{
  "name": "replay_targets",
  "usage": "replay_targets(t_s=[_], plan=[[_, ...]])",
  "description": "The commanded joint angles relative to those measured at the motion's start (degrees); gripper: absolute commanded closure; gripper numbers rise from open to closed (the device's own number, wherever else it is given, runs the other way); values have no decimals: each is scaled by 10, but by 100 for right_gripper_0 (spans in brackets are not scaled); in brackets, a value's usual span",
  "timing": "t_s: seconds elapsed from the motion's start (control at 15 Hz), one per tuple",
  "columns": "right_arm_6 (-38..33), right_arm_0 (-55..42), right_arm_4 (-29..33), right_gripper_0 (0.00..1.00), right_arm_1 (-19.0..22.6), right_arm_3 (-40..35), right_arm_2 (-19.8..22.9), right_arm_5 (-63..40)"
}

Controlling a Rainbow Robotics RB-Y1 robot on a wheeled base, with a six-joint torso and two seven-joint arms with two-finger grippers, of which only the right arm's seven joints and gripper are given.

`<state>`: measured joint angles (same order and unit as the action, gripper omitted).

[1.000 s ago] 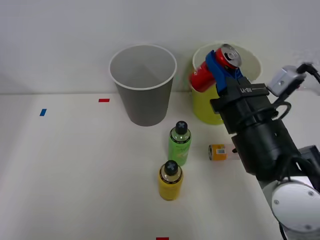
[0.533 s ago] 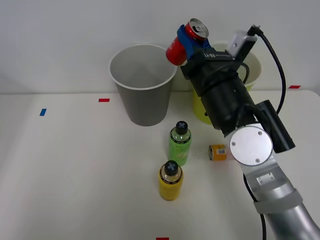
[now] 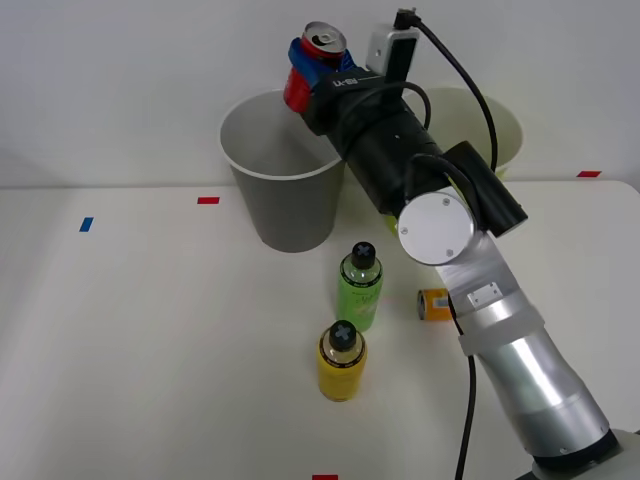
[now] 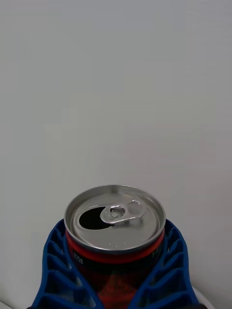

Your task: Put cans in the gray bin, plastic bottles in the light green bin

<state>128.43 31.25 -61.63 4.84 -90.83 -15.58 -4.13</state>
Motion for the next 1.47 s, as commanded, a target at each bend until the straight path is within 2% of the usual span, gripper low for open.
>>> replay_targets(t_s=[0.07, 0.53, 0.6, 0.73, 0.8, 0.93, 1.47], plan=[[0, 12, 44, 100, -8, 13, -3, -9], [-6, 19, 49, 100, -11, 20, -4, -20], [-8, 19, 44, 86, -13, 24, -4, -20], [-11, 19, 30, 37, -17, 41, -4, -19], [-11, 20, 24, 28, -18, 43, -4, -19], [-11, 21, 1, 19, -20, 43, -5, -18], [-6, 21, -9, 19, -21, 43, -13, 5]])
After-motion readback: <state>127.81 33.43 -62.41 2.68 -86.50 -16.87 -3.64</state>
